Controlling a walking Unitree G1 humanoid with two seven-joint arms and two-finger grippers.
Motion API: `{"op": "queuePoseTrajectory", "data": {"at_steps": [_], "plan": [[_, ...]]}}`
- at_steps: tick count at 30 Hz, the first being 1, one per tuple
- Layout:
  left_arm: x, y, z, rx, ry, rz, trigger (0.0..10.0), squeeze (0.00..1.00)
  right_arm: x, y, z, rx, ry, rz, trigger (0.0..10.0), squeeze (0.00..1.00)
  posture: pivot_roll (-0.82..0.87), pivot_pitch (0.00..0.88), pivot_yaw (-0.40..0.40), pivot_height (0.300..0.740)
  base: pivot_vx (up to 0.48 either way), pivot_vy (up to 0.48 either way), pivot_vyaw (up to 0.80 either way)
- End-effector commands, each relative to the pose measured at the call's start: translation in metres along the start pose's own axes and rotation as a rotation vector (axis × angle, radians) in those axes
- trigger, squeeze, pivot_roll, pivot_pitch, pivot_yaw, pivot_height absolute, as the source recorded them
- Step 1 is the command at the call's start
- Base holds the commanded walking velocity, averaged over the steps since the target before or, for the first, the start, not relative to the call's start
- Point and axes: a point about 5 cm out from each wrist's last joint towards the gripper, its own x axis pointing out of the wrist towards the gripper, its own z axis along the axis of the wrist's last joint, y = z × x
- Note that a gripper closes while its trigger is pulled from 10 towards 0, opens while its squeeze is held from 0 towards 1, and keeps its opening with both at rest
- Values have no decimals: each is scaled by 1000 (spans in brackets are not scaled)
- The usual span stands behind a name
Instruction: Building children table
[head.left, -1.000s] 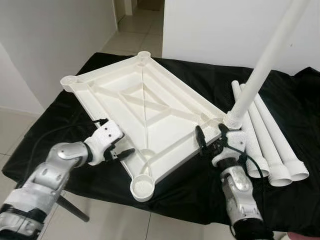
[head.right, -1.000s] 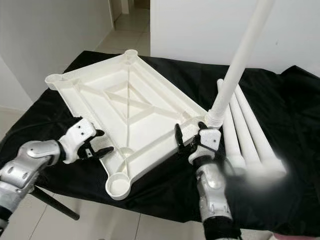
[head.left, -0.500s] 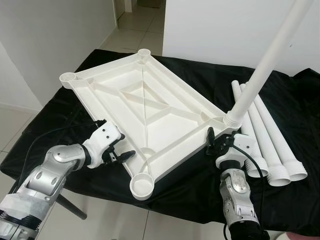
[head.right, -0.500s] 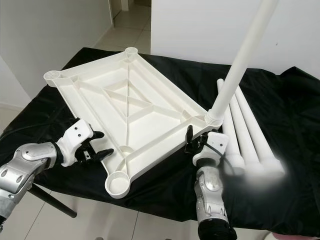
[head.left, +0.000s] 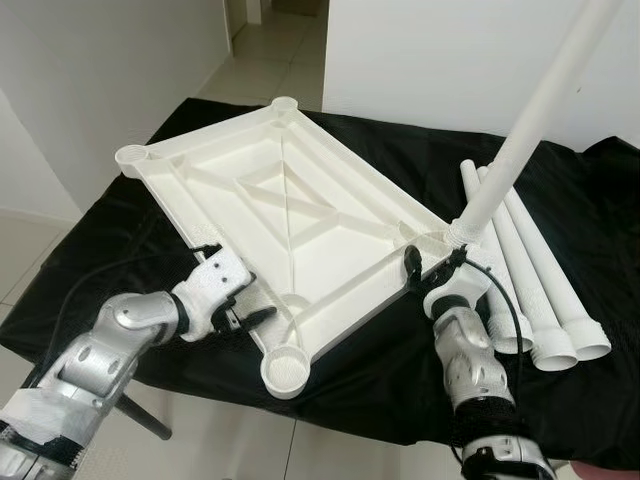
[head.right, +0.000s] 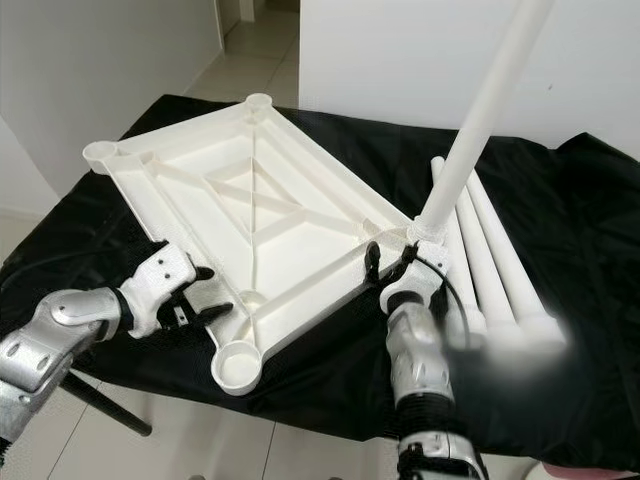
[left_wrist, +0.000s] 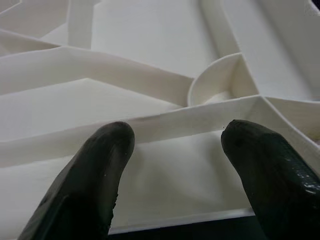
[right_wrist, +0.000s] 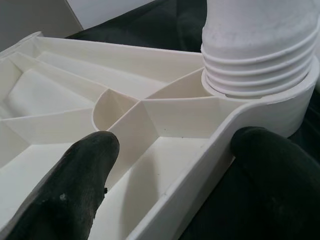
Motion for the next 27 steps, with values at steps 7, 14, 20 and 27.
{"op": "queuePoseTrajectory", "data": {"at_steps": [7, 14, 20, 27], "plan": [[14, -31, 6, -1, -11, -251, 10000, 0, 15, 7, 2, 8, 53, 38, 10000, 0, 14, 60, -51, 740, 0, 0, 0], [37, -45, 17, -1, -53, -271, 10000, 0, 27, 21, 6, 7, 66, 84, 10000, 0, 7, 67, -46, 740, 0, 0, 0], [53, -46, 28, 8, -86, -225, 10000, 0, 30, 29, 9, 11, 41, 138, 10000, 0, 7, 66, -43, 740, 0, 0, 0], [55, -34, 30, 40, -79, -162, 10000, 0, 24, 29, 3, -4, 26, 172, 10000, 0, 10, 66, -40, 740, 0, 0, 0]]}}
